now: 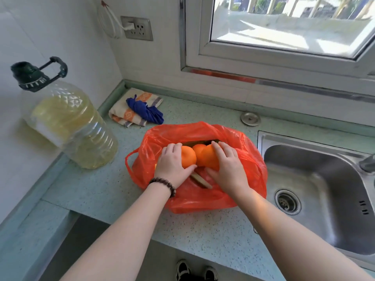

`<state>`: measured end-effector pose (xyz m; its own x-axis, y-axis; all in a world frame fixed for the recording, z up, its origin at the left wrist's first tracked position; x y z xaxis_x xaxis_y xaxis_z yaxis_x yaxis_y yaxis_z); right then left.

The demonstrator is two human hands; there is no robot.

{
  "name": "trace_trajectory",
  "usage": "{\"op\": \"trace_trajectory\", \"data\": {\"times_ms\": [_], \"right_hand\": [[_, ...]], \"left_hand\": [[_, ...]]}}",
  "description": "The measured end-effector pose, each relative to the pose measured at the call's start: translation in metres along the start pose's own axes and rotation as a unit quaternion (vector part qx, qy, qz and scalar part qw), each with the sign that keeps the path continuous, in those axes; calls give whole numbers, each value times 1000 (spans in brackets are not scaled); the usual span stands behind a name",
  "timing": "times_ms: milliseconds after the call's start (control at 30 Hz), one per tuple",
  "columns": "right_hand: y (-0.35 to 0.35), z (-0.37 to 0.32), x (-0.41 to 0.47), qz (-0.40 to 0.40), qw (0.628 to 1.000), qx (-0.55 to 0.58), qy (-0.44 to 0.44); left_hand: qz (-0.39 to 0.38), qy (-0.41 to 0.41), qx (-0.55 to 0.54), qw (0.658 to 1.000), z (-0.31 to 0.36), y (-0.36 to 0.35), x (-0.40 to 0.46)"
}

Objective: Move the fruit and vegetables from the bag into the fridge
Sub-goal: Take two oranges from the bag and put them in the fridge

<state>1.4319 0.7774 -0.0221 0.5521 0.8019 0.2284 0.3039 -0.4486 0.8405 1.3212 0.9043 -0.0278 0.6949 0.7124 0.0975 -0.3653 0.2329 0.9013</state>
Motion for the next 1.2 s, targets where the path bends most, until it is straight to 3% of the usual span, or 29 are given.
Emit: {"op": "trace_trajectory", "data": {"times_ms": [267,600,867,1000,1200], "right_hand": [[102,28,-7,135,986,8,-94],[186,83,-121,252,937,-51,-238],[212,88,-290,342,841,-101,-407],[206,70,-388,385,765,-114,-504],[197,11,-538,461,633,-148,-604]], "left_hand": [[26,-87,-35,995,90,34,24],[-53,-241,-111,963,215,-2,-11],[-178,-400,-147,887,302,-48,-110],[-243,-471,-157,833,334,-68,-186],[-321,-593,-149,723,380,-78,-329]]}}
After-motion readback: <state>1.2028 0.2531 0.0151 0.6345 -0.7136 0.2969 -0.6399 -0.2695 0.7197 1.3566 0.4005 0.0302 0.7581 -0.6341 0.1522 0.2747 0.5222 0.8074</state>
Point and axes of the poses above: each hand's wrist, its own x-axis towards the middle knuckle, its own y-axis out of the back of the hand, z = x × y, the point moved 7 cm from there along x, towards the middle knuckle, and after that the axes turned 4 degrees about y, right-handed, at the moved point
